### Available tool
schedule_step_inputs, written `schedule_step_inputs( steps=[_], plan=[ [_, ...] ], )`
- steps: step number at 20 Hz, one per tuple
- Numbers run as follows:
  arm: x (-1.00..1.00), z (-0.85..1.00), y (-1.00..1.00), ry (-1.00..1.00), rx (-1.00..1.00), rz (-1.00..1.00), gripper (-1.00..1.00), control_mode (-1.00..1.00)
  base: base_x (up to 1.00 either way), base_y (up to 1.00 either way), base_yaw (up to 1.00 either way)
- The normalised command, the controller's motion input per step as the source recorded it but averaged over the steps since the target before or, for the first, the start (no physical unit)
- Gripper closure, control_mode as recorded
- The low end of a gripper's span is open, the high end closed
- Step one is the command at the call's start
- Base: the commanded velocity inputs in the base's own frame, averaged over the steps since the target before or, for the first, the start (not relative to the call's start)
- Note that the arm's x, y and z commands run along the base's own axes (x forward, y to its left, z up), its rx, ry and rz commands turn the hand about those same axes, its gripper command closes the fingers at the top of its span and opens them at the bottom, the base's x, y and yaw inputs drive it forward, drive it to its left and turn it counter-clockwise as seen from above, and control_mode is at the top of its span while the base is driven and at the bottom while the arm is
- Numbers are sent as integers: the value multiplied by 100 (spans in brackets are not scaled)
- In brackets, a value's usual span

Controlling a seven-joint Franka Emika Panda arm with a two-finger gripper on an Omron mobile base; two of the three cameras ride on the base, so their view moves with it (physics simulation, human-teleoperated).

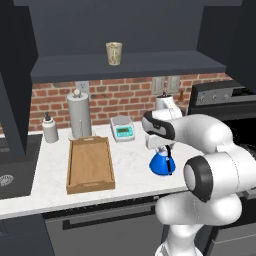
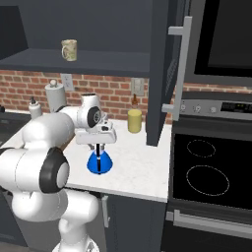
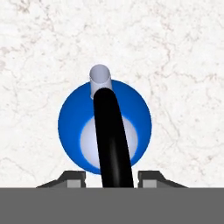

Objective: Pick the kettle from the counter and place it on the tray. Then pick the mug from the cabinet and place it on the tray. Then close the cabinet doors.

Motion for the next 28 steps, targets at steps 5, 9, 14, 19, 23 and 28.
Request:
schedule_step_inputs(
  steps=[5,9,14,19,23,28],
  plan=[
    [-13,-24,0,-1,0,3,100,-100,0,0,0],
    [-24,-11,0,-5,0,2,100,-100,0,0,0],
    [-41,16,11,-12,0,0,100,-100,0,0,0],
    [-31,43,31,-7,0,1,100,-100,0,0,0],
    [-1,54,57,0,0,5,100,-100,0,0,0],
    [4,57,67,0,0,10,100,-100,0,0,0]
  ],
)
